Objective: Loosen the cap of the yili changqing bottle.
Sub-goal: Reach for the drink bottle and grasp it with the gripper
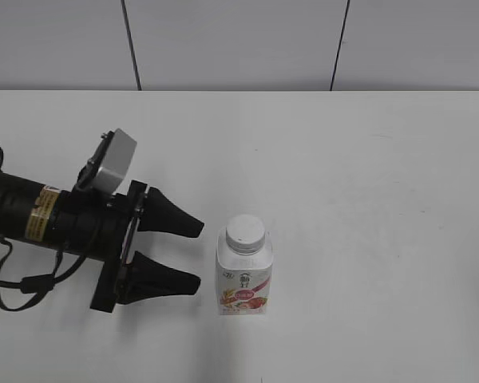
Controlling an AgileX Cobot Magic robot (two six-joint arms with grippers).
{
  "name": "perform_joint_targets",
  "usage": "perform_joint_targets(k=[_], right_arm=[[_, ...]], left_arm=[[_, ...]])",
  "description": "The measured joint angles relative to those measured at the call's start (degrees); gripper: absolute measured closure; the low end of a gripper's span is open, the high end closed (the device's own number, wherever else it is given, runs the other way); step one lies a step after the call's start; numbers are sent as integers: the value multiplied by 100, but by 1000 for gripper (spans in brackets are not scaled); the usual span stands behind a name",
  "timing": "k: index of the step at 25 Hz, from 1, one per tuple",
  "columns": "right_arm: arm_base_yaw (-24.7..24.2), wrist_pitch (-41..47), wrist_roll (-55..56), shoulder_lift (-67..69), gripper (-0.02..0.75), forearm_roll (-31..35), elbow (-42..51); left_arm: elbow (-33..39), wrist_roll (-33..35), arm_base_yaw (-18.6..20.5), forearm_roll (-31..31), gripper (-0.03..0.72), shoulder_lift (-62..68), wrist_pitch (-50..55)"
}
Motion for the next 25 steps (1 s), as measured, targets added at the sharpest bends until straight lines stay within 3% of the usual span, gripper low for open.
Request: perform_joint_targets(k=[14,25], right_arm=[[0,0,0,0,260,0,0],[0,0,0,0,260,0,0]], left_arm=[[-372,327,-758,-539,119,437,255],[-602,511,-944,-697,116,873,300]])
